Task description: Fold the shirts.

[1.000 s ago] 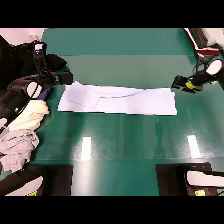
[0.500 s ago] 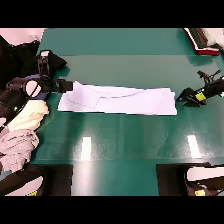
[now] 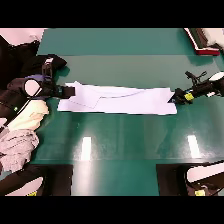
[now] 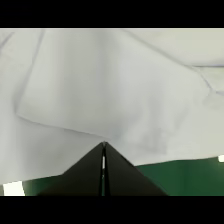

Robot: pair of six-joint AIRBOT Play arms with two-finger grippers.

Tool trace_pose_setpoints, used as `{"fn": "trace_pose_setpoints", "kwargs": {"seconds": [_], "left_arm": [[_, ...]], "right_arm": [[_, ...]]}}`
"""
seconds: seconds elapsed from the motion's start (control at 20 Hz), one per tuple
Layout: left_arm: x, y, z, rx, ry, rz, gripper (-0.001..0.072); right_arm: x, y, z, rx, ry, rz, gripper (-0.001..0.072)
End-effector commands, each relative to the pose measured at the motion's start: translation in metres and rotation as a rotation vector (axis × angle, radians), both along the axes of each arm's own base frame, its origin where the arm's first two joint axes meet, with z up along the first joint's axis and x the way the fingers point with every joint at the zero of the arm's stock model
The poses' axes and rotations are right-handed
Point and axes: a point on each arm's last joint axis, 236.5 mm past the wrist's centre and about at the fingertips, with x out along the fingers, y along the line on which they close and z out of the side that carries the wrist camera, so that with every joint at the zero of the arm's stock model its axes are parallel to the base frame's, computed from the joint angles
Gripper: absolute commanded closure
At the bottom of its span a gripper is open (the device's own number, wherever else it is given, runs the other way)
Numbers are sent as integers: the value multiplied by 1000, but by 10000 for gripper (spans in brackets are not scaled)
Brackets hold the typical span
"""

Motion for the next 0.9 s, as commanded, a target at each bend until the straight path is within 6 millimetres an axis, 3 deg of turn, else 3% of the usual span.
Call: {"fn": "trace_pose_setpoints", "kwargs": {"seconds": [0.0, 0.1, 0.2, 0.4, 0.55, 0.7, 0.85], "left_arm": [[-13, -47, 4, -61, 2, -85, 684], [-18, -83, 1, -59, 8, -169, 684], [-15, -123, -4, -50, 24, -252, 683], [7, -196, -24, -36, 42, -376, 683], [16, -235, -47, -64, 90, -434, 683], [21, -254, -71, -103, 145, -446, 683], [21, -254, -90, -90, 173, -444, 683]], "right_arm": [[4, 10, -1, -8, -40, 64, 693], [5, 11, 8, -11, -61, 71, 694], [11, 15, 35, -4, -129, 60, 694], [23, 40, 121, 83, -330, 22, 696], [23, 65, 194, 188, -492, -4, 699], [11, 87, 232, 205, -582, 39, 699], [0, 119, 256, 216, -631, 131, 699]]}}
